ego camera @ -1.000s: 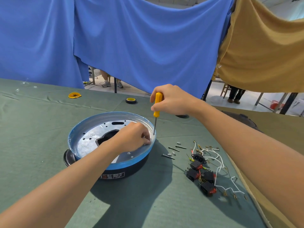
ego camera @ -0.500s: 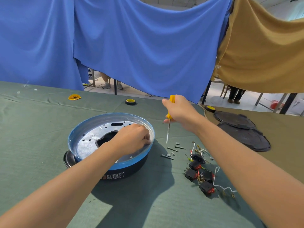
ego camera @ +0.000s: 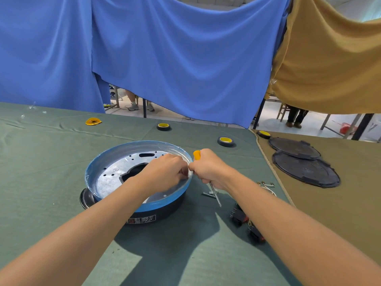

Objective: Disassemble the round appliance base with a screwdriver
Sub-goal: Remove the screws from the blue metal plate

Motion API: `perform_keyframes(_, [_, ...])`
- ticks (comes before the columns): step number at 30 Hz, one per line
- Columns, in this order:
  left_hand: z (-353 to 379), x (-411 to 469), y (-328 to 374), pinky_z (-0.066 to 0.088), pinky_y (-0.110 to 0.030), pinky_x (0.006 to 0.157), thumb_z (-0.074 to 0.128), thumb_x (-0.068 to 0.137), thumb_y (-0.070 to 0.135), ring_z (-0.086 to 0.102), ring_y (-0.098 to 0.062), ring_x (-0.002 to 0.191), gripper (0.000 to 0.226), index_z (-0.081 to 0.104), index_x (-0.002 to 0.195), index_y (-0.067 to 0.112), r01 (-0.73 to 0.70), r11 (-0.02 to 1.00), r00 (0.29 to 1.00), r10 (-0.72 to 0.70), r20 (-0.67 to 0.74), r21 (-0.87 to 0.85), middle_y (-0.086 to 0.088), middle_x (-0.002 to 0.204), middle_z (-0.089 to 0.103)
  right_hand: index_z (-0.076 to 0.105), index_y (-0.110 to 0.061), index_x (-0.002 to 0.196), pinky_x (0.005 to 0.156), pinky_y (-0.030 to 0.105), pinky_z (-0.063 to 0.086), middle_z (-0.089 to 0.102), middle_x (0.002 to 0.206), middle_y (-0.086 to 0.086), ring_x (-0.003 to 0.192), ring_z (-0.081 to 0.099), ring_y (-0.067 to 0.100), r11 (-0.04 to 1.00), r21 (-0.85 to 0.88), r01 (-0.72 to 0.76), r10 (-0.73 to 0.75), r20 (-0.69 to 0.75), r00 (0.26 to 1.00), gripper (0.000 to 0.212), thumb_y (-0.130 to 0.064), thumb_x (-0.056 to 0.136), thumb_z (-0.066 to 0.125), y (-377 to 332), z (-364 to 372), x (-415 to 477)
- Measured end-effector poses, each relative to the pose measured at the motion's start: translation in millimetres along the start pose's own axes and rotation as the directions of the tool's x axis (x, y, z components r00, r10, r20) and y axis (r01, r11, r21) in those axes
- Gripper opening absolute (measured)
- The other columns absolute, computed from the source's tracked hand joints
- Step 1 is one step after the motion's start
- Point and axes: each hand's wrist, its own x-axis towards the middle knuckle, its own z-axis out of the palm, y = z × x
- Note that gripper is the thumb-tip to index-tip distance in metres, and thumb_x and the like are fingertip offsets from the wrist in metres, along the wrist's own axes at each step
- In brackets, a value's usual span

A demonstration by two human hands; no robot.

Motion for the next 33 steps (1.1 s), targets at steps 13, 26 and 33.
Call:
perform_keyframes(13, [-1.3,-7.3,8.2,0.052,-0.043,0.079,0.047,0.097,0.033,0.058,-0.023,0.095,0.028,0.066,0.099,0.013,0.005,0.983,1.000,-0.002,-0.017,0.186,-0.001,0.104,0.062,0.032,-0.017,0.070,0.044,0.029,0.024,0.031,0.070,0.006,0.058,0.028,0.021,0.998,0.057,-0.008,0.008,0.013,1.000,0.028,-0.004,0.083,0.053,6.0,2.2,3.6])
perform_keyframes(26, [0.1,-5.6,8.8,0.053,-0.030,0.070,0.058,0.089,0.036,0.062,-0.015,0.083,0.023,0.072,0.096,0.019,0.107,0.994,0.976,-0.106,-0.188,-0.009,0.003,0.093,0.072,0.031,-0.019,0.068,0.043,0.028,0.023,0.031,0.072,0.007,0.057,0.027,0.020,0.994,0.104,-0.021,0.019,0.020,1.000,0.030,-0.008,0.084,0.054,8.6,1.9,2.0])
perform_keyframes(33, [-6.6,-6.0,8.6,0.054,-0.033,0.081,0.064,0.089,0.030,0.064,-0.012,0.086,0.019,0.074,0.093,0.014,0.132,0.953,0.935,-0.210,-0.284,-0.272,0.004,0.091,0.073,0.032,-0.019,0.068,0.038,0.023,0.020,0.037,0.073,0.010,0.049,0.024,0.017,0.995,0.095,0.009,-0.012,0.038,0.999,0.032,-0.020,0.089,0.057,9.7,-6.3,-6.6])
